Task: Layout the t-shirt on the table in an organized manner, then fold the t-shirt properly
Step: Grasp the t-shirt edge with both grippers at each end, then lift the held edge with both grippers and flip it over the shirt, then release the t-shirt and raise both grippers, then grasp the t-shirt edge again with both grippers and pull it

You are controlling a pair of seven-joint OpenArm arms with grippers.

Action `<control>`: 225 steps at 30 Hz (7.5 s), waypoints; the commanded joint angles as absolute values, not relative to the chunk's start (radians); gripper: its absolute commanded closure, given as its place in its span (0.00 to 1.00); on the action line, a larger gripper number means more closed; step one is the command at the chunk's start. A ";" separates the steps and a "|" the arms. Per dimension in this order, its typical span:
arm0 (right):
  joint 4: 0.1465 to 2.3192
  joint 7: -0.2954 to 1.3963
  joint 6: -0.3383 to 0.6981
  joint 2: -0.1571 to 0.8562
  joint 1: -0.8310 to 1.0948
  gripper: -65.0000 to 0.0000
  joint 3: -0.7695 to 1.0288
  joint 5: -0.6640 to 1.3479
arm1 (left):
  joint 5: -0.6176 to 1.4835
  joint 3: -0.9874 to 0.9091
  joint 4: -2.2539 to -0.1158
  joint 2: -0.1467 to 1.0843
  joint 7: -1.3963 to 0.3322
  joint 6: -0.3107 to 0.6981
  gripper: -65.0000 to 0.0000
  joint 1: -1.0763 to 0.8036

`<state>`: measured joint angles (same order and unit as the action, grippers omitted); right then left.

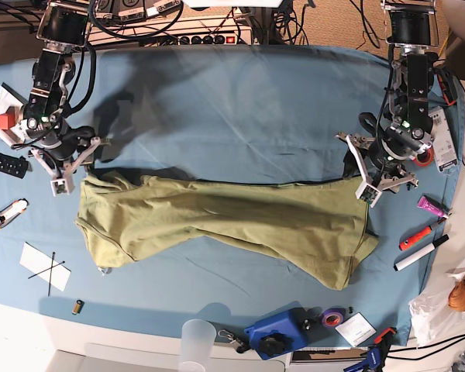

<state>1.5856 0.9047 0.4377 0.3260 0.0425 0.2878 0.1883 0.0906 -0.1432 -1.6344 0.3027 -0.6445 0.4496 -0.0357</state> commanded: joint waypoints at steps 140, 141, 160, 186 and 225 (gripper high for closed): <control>1.188 0.675 0.437 0.330 -0.750 1.00 0.305 0.093 | 0.279 -0.068 -1.125 0.418 -0.384 0.514 0.98 0.682; 1.186 0.661 0.450 0.330 -0.752 0.93 0.304 0.077 | 0.280 -0.068 -1.125 0.418 -0.383 0.513 0.87 0.689; 1.345 0.896 0.430 0.402 -0.752 0.73 0.352 0.228 | 0.465 -0.069 -1.182 0.419 -0.743 0.453 0.55 0.712; 1.616 1.379 0.618 0.437 -0.280 0.63 0.676 0.661 | 1.043 -0.714 -1.606 0.429 -1.373 0.640 0.74 0.160; 1.287 0.984 0.666 0.440 -0.235 1.00 0.320 0.609 | 1.048 -0.714 -1.778 0.424 -1.308 0.649 0.58 -0.133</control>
<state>1.2713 1.0134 0.6685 0.4164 -0.2104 0.3157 0.5922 1.0264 -0.7082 -1.7615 0.4049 -1.3300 0.6456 -0.1410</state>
